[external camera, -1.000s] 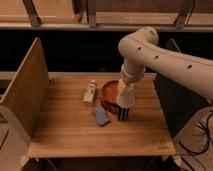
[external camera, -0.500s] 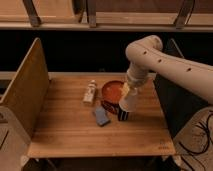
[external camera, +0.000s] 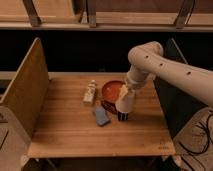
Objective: Place the ceramic cup over the eraser
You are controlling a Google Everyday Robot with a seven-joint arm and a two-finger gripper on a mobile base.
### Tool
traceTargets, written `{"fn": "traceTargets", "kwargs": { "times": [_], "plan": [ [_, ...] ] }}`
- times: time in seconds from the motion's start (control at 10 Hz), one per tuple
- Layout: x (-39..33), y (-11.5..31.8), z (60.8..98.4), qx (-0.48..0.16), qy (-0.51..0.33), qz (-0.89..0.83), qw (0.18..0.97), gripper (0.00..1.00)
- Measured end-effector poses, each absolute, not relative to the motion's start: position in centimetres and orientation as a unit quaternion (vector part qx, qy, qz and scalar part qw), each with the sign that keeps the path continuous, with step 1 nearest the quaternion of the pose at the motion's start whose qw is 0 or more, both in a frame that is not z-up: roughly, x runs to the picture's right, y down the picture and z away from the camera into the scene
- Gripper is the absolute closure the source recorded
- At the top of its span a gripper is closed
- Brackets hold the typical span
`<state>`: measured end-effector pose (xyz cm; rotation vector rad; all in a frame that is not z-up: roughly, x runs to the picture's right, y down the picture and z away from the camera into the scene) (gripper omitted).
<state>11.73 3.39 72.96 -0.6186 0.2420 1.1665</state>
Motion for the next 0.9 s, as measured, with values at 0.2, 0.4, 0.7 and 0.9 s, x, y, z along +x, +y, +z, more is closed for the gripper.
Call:
{"fn": "traceTargets", "kwargs": {
  "times": [0.2, 0.4, 0.7, 0.9],
  "plan": [
    [10.5, 5.0, 73.4, -0.310, 0.094, 0.536, 0.779, 1.00],
    [10.4, 4.9, 73.4, -0.310, 0.093, 0.536, 0.780, 1.00],
    [10.4, 5.0, 73.4, -0.310, 0.094, 0.536, 0.780, 1.00],
    [10.9, 6.0, 74.5, -0.318, 0.104, 0.537, 0.775, 1.00]
  ]
}}
